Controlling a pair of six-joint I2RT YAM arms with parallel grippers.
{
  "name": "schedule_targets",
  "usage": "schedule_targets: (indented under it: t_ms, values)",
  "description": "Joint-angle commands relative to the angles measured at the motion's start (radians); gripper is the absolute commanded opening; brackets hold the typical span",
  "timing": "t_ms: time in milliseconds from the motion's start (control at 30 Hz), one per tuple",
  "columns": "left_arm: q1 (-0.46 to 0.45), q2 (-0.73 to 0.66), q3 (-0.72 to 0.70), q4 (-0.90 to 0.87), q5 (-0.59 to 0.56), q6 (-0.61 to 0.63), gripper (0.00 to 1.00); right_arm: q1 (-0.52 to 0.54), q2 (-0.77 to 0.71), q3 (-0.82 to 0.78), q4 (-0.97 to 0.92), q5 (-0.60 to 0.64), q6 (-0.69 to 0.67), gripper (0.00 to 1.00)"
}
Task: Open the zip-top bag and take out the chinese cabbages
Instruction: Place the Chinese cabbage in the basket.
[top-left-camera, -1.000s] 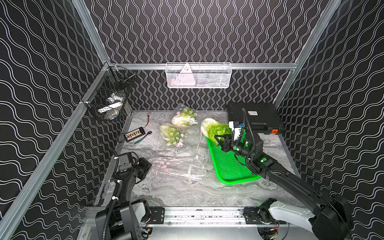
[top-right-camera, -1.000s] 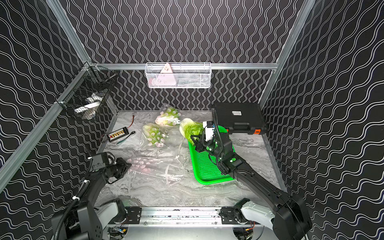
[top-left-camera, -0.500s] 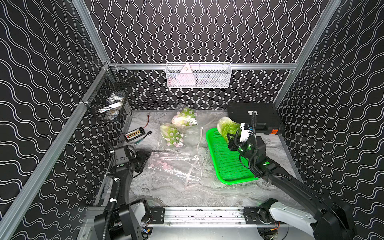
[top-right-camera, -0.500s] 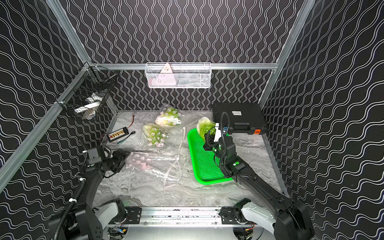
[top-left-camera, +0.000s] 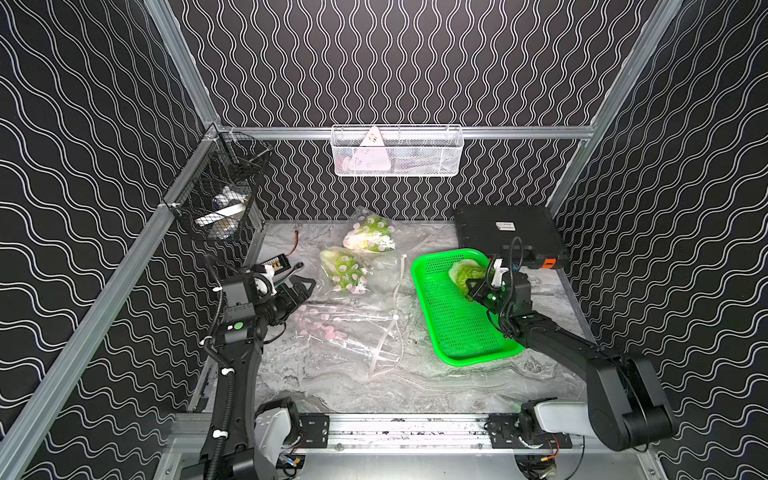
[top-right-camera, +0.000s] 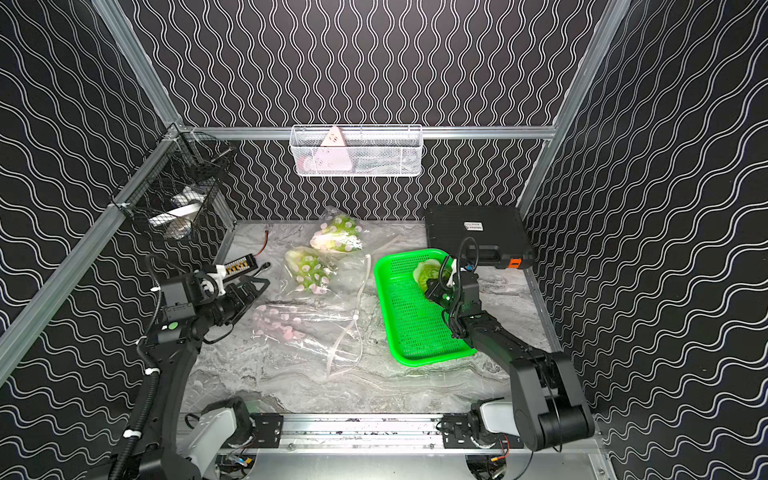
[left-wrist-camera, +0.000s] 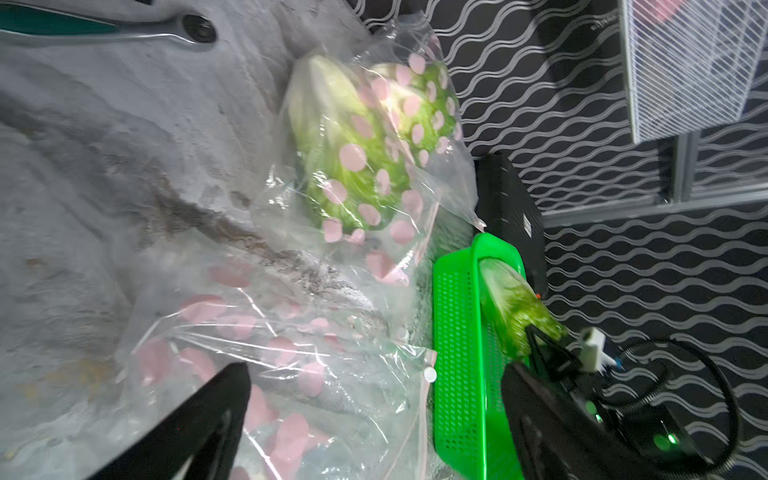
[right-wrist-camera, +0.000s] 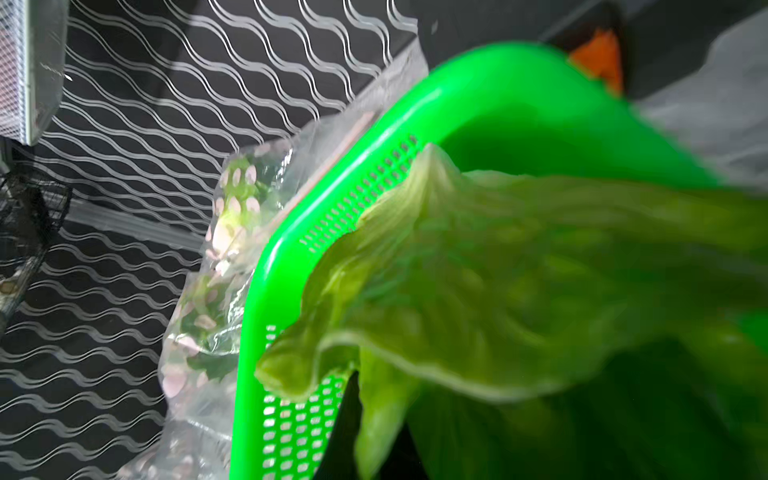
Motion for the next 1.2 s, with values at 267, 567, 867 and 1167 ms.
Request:
schedule_targets:
  t_ms: [267, 567, 867, 1167]
  values:
    - [-0.41, 0.145, 0.032, 0.098, -0.087, 0.087, 0.95, -0.003, 0.125, 0.013, 0.105, -0.052, -0.009, 0.43]
    - [-0.57, 0.286, 0.036, 0.177, -0.219, 0.006, 0.89, -0.005, -0.029, 0.195, -0.471, 0.017, -0.132, 0.77]
    - [-0.631, 0.475, 0.075, 0.41, -0.325, -0.222, 0.89, -0.005, -0.123, 0.332, -0.722, -0.011, -0.251, 0.88]
    - [-0.697, 0.645, 0.077, 0.596, -0.346, -0.37, 0.9, -0.005, -0.217, 0.331, -0.703, -0.111, -0.296, 0.8]
